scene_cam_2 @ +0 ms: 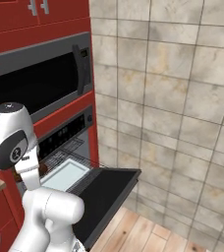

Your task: Place the sweet potato on the bottom rack of the oven.

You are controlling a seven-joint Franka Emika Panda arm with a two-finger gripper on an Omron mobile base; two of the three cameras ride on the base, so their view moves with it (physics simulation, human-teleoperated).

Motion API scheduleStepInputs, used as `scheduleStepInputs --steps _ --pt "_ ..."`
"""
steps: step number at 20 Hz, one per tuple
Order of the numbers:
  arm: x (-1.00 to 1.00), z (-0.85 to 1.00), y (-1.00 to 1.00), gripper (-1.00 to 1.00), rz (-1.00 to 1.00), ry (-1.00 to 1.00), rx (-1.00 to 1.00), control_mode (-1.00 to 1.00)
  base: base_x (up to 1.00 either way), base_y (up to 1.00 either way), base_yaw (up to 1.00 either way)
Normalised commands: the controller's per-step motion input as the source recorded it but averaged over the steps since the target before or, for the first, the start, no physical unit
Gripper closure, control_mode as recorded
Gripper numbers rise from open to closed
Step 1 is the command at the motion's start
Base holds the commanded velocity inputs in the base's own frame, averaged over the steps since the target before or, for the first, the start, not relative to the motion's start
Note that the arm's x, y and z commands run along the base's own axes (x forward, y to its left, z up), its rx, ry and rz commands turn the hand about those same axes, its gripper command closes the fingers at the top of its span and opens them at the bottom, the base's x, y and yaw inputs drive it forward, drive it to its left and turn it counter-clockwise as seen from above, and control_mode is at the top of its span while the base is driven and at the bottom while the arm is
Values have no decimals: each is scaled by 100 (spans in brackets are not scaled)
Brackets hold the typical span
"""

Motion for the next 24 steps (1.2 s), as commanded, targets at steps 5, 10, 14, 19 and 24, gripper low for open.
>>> scheduleStepInputs --steps 5,10,14,19,24 --pt "0 0 0 100 0 0 0 100 80 -14 9" --pt "0 0 0 100 0 0 0 100 9 -3 2" --pt "0 0 0 100 0 0 0 100 0 0 0" --pt "23 -1 -16 100 6 0 1 -100 0 0 0" --pt "76 -26 -47 100 32 0 9 -100 0 0 0"
